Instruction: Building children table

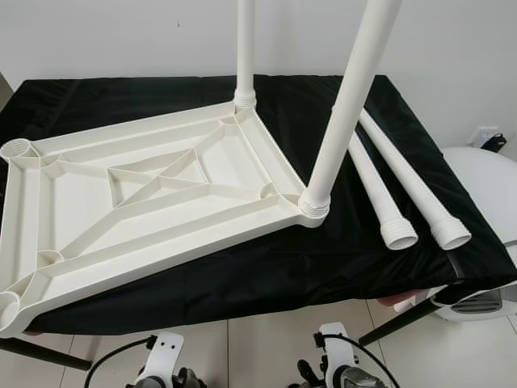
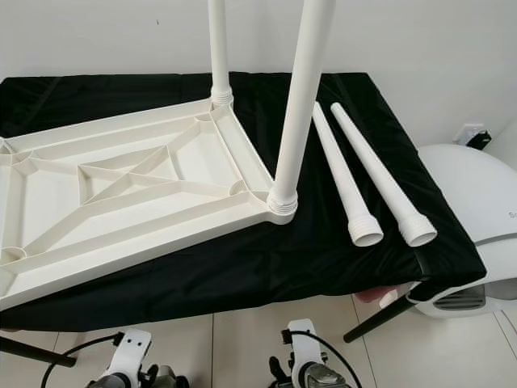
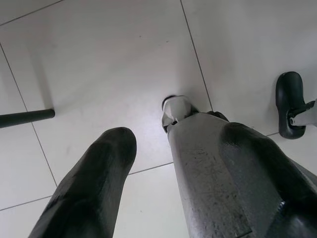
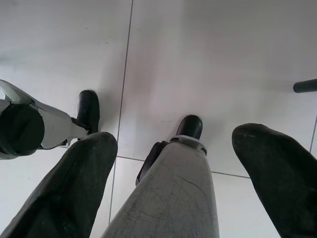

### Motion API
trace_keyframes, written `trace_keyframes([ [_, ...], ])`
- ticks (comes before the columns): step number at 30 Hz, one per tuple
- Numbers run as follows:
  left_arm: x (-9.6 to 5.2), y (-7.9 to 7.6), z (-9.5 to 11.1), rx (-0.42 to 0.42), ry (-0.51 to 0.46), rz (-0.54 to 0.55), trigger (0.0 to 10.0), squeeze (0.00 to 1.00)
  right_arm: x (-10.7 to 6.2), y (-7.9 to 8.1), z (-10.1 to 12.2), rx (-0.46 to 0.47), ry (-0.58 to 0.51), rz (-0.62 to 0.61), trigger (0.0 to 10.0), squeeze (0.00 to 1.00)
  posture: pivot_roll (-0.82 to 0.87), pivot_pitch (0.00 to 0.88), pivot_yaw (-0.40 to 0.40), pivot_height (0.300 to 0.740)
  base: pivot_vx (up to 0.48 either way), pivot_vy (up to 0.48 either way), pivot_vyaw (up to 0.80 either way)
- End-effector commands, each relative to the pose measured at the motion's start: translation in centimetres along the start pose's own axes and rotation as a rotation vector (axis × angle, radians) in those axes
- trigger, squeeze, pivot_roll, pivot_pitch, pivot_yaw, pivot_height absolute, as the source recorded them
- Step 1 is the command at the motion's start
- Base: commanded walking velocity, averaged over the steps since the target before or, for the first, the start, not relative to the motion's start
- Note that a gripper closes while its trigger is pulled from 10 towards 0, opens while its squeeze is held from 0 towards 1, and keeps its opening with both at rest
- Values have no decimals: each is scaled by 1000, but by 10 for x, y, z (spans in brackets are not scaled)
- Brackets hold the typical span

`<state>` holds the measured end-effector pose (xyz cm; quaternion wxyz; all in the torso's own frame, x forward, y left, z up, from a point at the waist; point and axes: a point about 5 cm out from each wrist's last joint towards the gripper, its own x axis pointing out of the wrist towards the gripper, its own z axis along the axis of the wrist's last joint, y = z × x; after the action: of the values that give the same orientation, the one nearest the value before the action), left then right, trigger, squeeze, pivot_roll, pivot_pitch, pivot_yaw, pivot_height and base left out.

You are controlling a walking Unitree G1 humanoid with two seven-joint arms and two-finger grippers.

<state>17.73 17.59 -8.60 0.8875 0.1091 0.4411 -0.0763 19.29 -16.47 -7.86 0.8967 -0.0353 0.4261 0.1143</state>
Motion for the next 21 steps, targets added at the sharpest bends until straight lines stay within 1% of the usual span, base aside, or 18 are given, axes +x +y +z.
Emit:
trace_keyframes([
  [1,-3,-1,-12,12,39,-2,10000,0,-1,0,-5,-8,23,10,10000,0,57,77,14,740,0,0,0],
  [7,-2,-3,-9,6,23,-11,10000,0,0,0,3,-22,-6,23,10000,0,47,92,9,740,0,0,0],
  [12,0,-8,3,-4,-27,-66,10000,0,1,0,9,-48,-28,46,10000,0,41,111,11,740,0,0,0],
  [13,1,-9,9,-1,-62,-93,10000,0,1,0,11,-62,-40,63,10000,0,35,120,13,740,0,0,0],
  [14,1,-9,9,-1,-62,-93,10000,0,1,0,11,-62,-40,63,10000,0,35,120,13,740,0,0,0],
  [17,1,-10,15,26,-106,-137,10000,0,1,0,16,-85,-70,100,10000,0,29,134,17,740,0,0,0],
  [20,0,-10,15,30,-114,-146,10000,0,0,0,17,-92,-77,110,10000,0,29,134,17,740,0,0,0],
  [21,0,-10,17,32,-136,-166,10000,0,0,0,17,-104,-87,132,10000,0,21,140,20,740,0,0,0],
])
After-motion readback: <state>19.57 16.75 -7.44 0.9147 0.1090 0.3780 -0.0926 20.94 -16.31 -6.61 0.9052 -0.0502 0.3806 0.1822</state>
